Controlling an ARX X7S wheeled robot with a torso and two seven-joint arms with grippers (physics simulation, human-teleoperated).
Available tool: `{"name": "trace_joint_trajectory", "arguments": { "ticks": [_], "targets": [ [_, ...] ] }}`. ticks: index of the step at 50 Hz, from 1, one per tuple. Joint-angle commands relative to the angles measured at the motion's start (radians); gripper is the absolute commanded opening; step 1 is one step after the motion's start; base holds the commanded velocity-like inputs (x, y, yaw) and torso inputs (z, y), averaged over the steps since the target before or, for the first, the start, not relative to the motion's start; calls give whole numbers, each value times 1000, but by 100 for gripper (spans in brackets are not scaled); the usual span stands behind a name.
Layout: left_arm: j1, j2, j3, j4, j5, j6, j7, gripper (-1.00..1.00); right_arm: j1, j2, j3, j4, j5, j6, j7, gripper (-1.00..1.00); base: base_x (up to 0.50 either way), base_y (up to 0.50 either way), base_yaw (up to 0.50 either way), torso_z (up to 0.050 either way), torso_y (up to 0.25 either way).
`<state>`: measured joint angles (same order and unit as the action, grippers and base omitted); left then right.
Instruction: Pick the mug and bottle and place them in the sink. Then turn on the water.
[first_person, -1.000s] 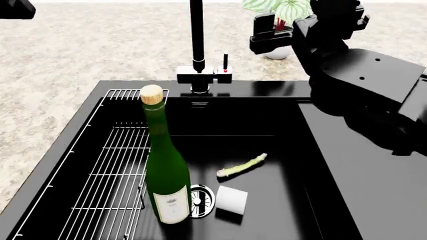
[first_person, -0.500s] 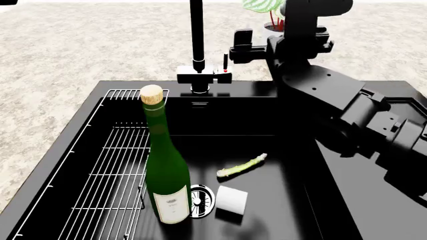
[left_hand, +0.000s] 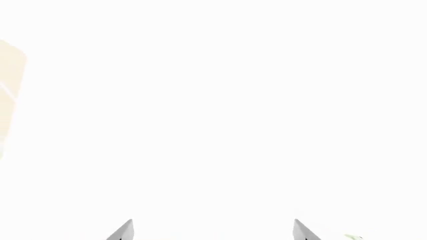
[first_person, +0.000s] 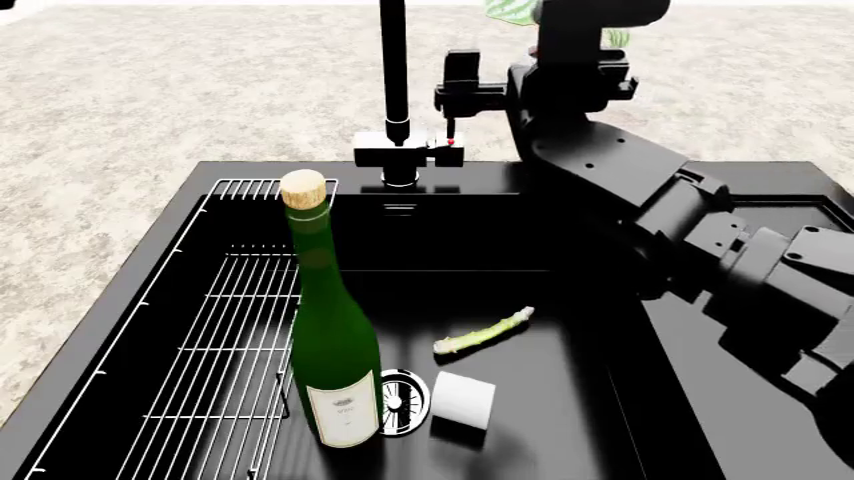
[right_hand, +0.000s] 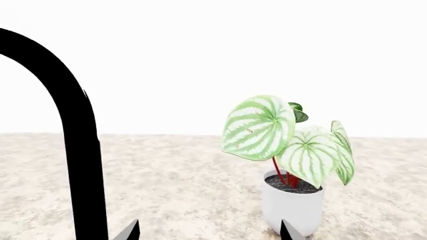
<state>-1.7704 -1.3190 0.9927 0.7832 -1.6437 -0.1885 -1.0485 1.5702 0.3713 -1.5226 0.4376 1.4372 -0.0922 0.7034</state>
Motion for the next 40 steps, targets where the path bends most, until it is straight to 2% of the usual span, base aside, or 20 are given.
{"name": "trace_joint_trajectory", "arguments": {
  "ticks": [1, 14, 40],
  "targets": [
    [8, -12, -7, 9, 14, 6, 4, 100, 1, -70, 8, 110, 5, 5, -36, 100, 0, 0, 0, 0, 0],
    [2, -15, -15, 13, 26, -14, 22, 100, 4, -147, 6, 269, 16, 37, -104, 100, 0, 0, 0, 0, 0],
    [3, -7, -25, 15, 27, -35, 24, 100, -60, -146, 30, 256, 39, 12, -174, 100, 0, 0, 0, 0, 0]
  ]
}}
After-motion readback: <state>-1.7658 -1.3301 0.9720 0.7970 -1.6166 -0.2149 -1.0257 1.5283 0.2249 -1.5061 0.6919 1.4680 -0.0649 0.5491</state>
